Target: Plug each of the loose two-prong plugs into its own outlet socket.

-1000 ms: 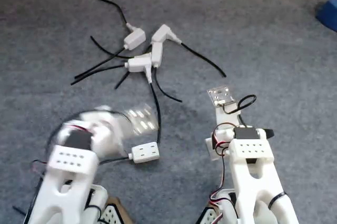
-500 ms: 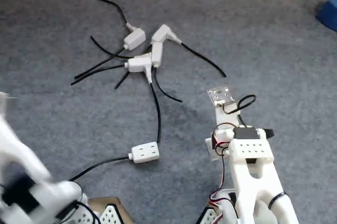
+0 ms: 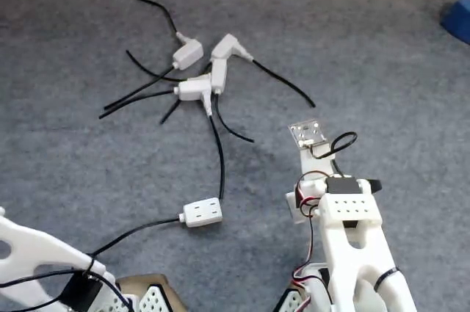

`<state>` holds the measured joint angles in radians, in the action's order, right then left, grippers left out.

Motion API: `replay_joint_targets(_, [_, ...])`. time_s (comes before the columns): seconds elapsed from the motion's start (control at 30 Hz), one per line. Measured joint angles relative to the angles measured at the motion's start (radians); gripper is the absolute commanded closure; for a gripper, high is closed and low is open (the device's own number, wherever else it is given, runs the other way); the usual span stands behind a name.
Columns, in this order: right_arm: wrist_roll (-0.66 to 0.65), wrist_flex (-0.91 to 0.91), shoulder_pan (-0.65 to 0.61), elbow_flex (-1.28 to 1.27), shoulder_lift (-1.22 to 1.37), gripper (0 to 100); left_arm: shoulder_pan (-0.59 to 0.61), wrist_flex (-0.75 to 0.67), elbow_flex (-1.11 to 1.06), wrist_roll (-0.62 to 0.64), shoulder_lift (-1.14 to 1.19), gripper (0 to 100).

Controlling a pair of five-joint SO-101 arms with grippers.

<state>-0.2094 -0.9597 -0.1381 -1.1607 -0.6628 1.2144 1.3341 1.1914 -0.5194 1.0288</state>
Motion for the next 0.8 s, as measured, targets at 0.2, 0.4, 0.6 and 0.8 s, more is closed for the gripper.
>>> replay_joint_targets(0.2, [0.000,0.000,0.000,0.000,0.000,39.3,0.057,0.021,0.203,0.000,0.157,74])
replay_joint_targets(0.4, [0.000,0.000,0.000,0.000,0.000,39.3,0.060,0.021,0.216,0.000,0.164,74])
replay_joint_targets(0.6, [0.000,0.000,0.000,0.000,0.000,39.3,0.071,0.020,0.216,0.000,0.229,74])
replay_joint_targets(0.8, [0.000,0.000,0.000,0.000,0.000,39.3,0.072,0.005,0.239,0.005,0.304,74])
